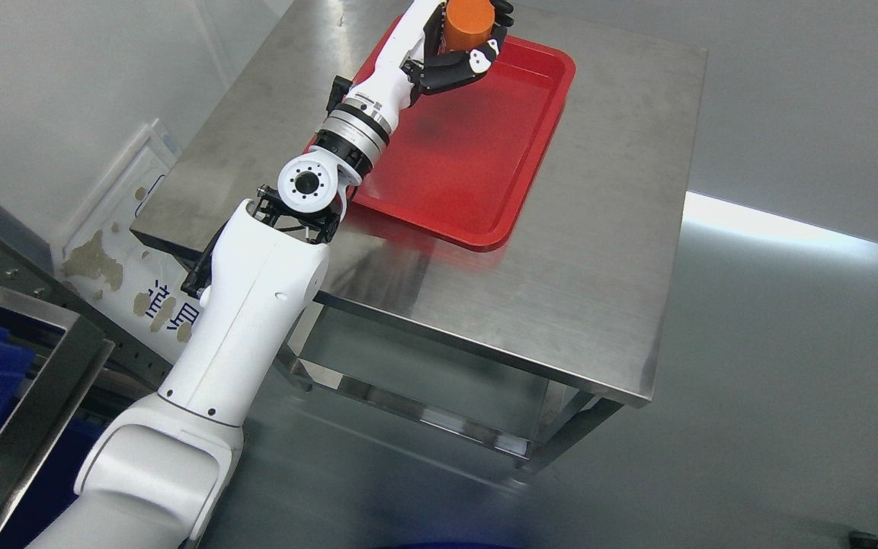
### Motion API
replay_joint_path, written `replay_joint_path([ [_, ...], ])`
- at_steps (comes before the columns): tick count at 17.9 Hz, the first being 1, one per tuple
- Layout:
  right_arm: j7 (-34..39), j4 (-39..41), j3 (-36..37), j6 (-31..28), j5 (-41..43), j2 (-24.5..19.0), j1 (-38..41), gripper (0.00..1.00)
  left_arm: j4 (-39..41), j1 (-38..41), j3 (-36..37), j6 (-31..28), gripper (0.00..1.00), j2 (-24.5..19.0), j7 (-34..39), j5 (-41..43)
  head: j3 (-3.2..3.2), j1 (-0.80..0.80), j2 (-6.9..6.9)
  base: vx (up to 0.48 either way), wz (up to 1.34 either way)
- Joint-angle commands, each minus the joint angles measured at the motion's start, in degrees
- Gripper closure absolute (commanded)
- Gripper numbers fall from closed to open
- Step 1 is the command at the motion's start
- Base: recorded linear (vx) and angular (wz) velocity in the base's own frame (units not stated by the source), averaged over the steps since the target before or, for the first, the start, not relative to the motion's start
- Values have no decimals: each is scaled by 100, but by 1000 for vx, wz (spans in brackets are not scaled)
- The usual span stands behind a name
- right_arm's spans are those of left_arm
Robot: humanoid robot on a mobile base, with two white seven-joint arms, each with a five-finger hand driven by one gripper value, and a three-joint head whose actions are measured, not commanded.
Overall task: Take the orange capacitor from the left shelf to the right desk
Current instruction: 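Move the left hand over the red tray and lower the capacitor, then open the left hand to release the capacitor upright in the tray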
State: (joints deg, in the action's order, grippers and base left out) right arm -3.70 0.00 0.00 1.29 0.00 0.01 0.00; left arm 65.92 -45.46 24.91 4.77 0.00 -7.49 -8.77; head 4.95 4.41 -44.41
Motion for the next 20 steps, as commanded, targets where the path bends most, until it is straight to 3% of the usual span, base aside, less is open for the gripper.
replay_joint_path([
  [1,1,100,62,3,-35,99,131,0,-1880,-271,620,16,89,-100,11,25,0,0,0,25,3],
  [11,1,100,62,3,-35,99,131,0,-1899,-280,330,33,55,-100,20,-11,0,0,0,1,0],
  [13,1,100,62,3,-35,99,131,0,-1855,-419,164,33,38,-100,11,-11,0,0,0,0,0],
  [15,1,100,62,3,-35,99,131,0,-1724,-639,-143,-11,26,-100,-33,-11,0,0,0,0,0],
  [20,1,100,62,3,-35,99,131,0,-908,-1053,-882,-450,11,-100,-51,-19,0,0,0,0,0],
])
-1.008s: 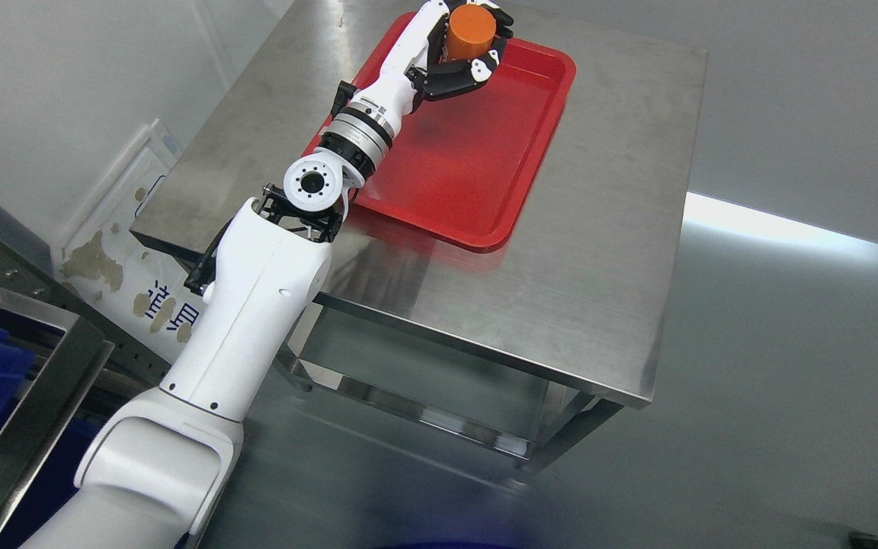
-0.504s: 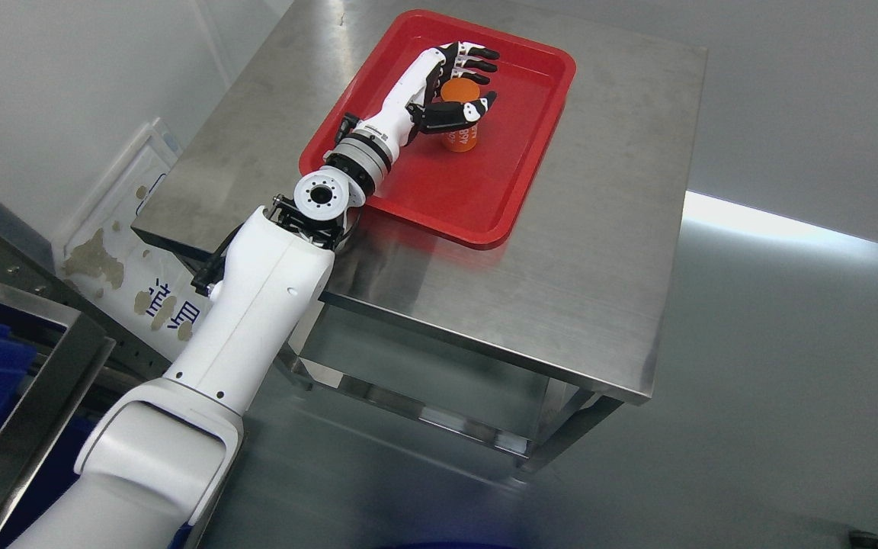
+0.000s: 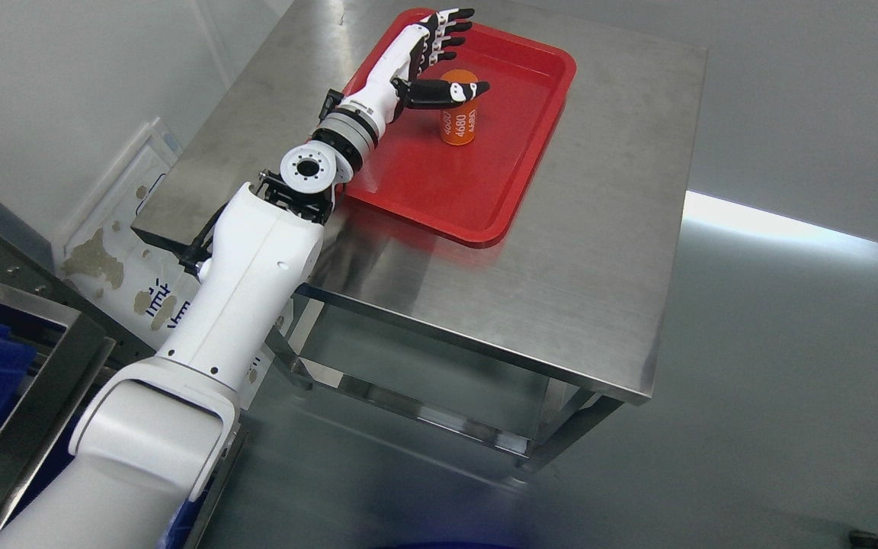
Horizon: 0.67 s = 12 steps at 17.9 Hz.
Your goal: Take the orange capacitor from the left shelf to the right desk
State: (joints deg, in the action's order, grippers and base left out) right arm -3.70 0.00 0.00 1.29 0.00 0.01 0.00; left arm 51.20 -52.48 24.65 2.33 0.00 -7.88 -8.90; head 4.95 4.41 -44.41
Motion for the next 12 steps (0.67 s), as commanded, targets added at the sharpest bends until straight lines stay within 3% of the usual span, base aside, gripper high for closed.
replay_joint_path([
  [1,1,100,62,3,-35,99,131,0,740,-350,-1057,-207,8,-100,-12,-16,0,0,0,0,0],
  [4,1,100,62,3,-35,99,131,0,1311,-228,-2013,-251,7,-100,-169,-24,0,0,0,0,0],
  [7,1,100,62,3,-35,99,131,0,2337,332,-2683,-741,3,-100,-660,-24,0,0,0,0,0],
  [12,1,100,62,3,-35,99,131,0,3974,1853,-2816,-936,0,-100,-812,-24,0,0,0,0,0],
])
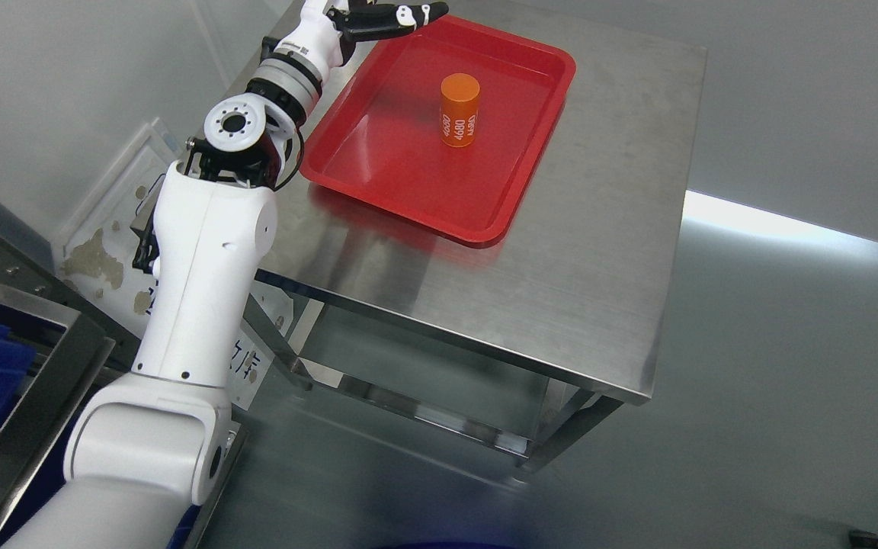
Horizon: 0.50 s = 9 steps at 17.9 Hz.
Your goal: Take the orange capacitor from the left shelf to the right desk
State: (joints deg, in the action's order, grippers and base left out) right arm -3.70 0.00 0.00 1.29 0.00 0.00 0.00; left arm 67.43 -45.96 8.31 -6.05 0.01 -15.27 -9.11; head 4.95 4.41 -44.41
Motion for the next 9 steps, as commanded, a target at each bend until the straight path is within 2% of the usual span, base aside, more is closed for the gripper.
replay_joint_path([
  [1,1,100,62,3,-35,100,132,0,2554,1395,-1252,-142,0,-101,-72,-3,0,0,0,0,0],
  [3,1,100,62,3,-35,100,132,0,3064,1747,-1410,-186,0,-101,-81,-3,0,0,0,0,0],
  [6,1,100,62,3,-35,100,132,0,3136,2117,-1612,-99,0,-101,-64,-3,0,0,0,0,0],
  [9,1,100,62,3,-35,100,132,0,3136,2293,-1675,243,0,-101,-72,-3,0,0,0,0,0],
])
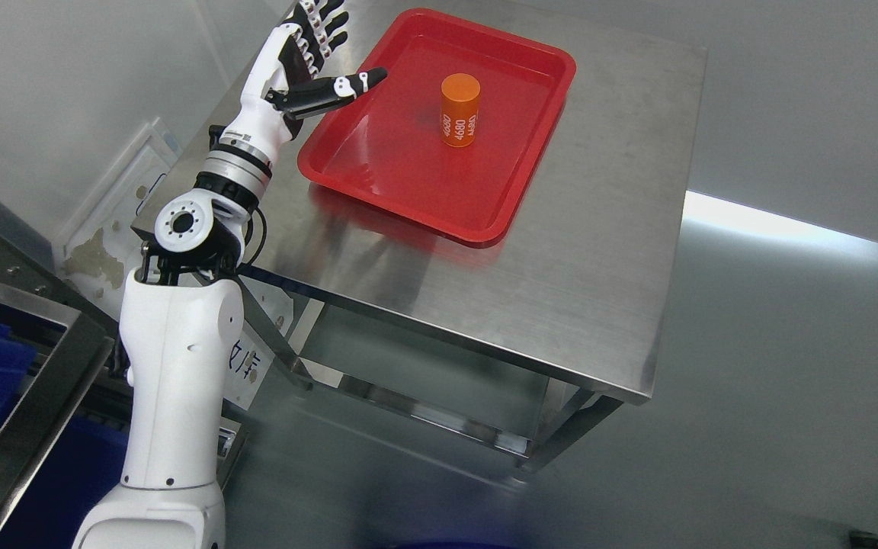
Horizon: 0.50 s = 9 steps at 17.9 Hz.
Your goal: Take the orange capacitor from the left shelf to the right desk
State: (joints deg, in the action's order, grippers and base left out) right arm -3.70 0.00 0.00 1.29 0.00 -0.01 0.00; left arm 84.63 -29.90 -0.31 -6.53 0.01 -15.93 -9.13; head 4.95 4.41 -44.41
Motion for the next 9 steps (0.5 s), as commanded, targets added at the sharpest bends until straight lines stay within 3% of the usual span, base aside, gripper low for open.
replay_joint_path([
  [1,1,100,62,3,-35,101,132,0,1416,774,-812,319,0,-101,2,-1,0,0,0,0,0],
  [9,1,100,62,3,-35,101,132,0,1407,1250,-786,723,0,-101,159,-1,0,0,0,0,0],
])
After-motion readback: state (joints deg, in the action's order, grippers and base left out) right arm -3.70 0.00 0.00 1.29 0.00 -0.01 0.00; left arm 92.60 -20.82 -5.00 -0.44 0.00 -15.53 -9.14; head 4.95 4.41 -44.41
